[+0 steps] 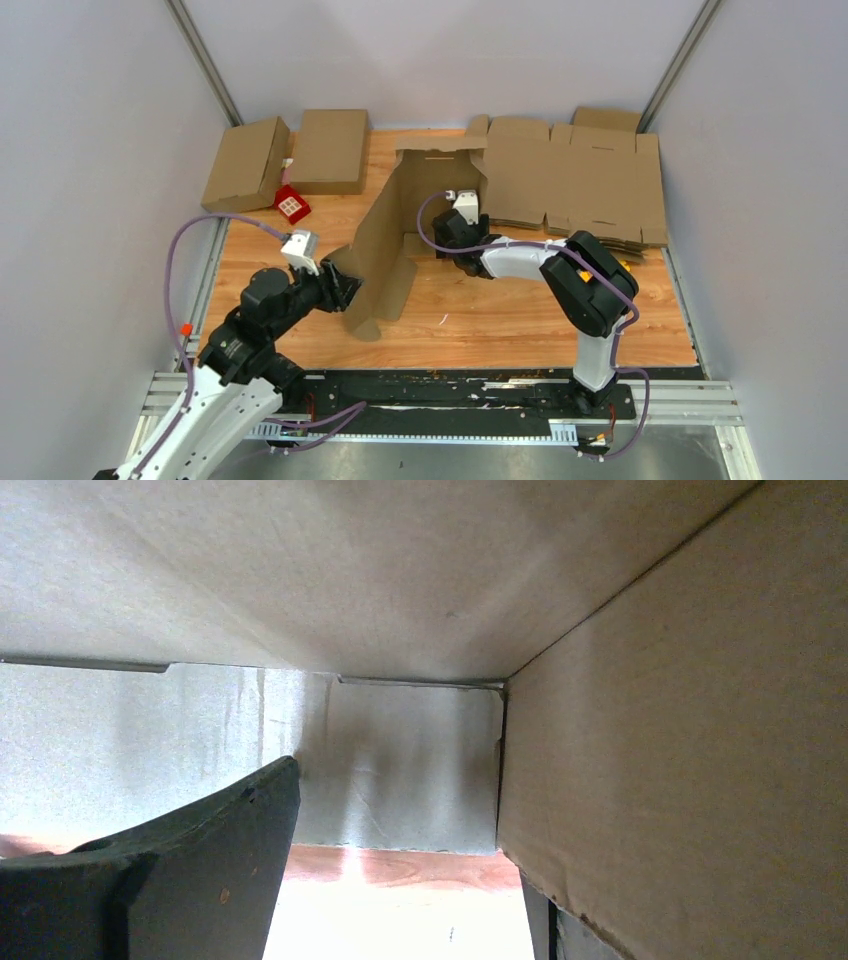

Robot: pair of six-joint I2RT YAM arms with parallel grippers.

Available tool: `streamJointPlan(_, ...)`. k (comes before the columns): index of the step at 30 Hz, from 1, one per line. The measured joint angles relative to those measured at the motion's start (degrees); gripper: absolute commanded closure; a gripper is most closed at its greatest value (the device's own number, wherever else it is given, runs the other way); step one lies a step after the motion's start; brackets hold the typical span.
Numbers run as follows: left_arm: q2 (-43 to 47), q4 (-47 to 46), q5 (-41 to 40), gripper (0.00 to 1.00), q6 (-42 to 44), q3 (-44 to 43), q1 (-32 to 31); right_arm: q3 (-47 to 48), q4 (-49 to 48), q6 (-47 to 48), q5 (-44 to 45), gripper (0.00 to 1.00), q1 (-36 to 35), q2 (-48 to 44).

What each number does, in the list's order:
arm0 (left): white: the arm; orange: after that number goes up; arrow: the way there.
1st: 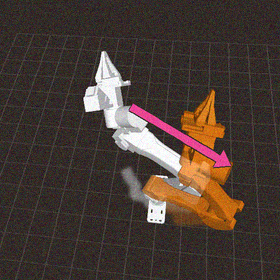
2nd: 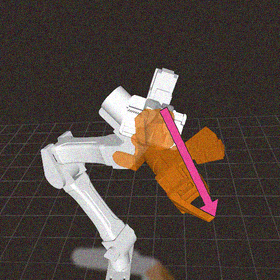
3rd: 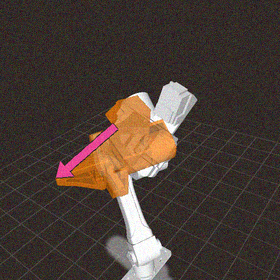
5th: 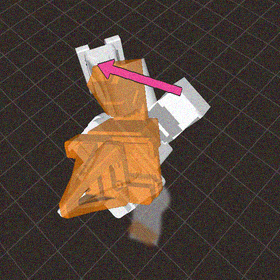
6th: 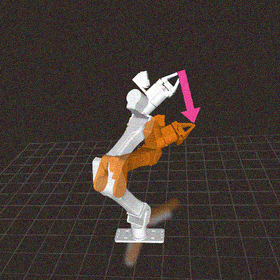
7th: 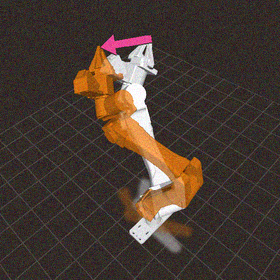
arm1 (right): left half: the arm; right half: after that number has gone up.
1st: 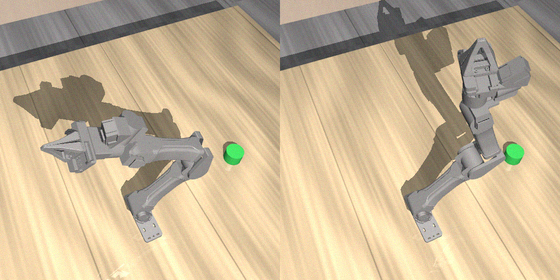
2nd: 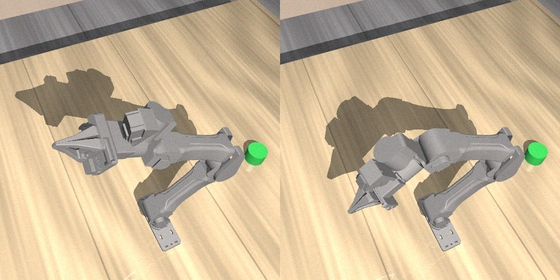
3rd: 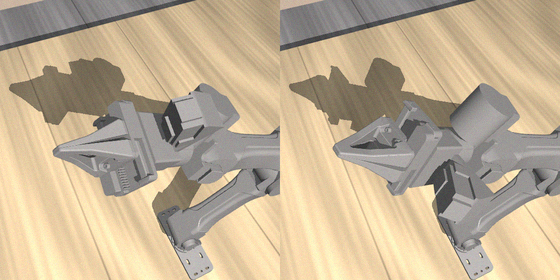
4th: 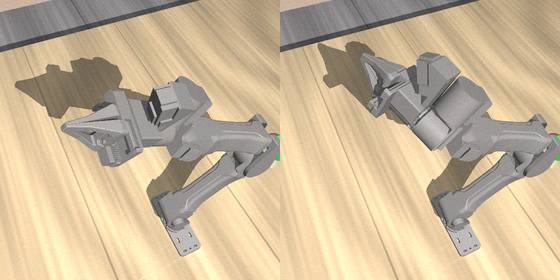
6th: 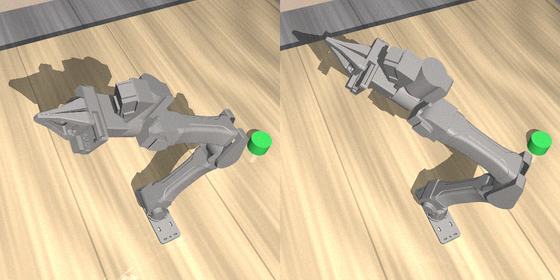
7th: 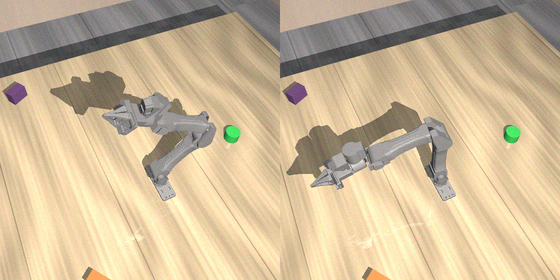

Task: Fold the paper box

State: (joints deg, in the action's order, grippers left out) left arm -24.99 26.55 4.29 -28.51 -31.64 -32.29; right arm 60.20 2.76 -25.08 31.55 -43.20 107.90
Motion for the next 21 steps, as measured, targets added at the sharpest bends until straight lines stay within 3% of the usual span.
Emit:
streamJointPlan(4,4.66,4.13,-6.43,0.3,-0.46,-3.45,0.0,0.2,0.9,-1.03,0.44,0.26,-0.04,0.0)
streamJointPlan(7,6.99,7.32,-10.8,0.32,-0.79,-7.43,0.0,0.2,1.25,-1.49,0.52,0.26,-0.07,-0.13)
streamJointPlan(10,8.76,9.88,-12.81,0.49,-1.03,-11.28,0.0,0.2,1.97,-1.88,0.55,0.27,-0.07,-0.44)
streamJointPlan(13,9.4,11.87,-10.34,0.76,-1.57,-15.91,0.02,0.28,2.6,-2.12,0.52,0.26,-0.07,-0.55)
streamJointPlan(14,9.38,12.15,-8.68,0.89,-2.12,-17.09,0.0,0.31,2.69,-2.16,0.52,0.27,-0.07,-0.55)
streamJointPlan(15,9.35,12.15,-5.44,0.95,-2.62,-18.53,0.02,0.37,2.82,-2.25,0.48,0.26,-0.07,-0.55)
streamJointPlan(16,9.35,11.56,-2.43,1.0,-3.65,-19.34,0.0,0.5,2.99,-2.29,0.46,0.26,-0.07,-0.55)
streamJointPlan(21,9.77,8.26,8.13,1.0,-6.78,-19.69,0.0,0.94,3.85,-2.34,-0.04,0.26,-0.07,-0.55)
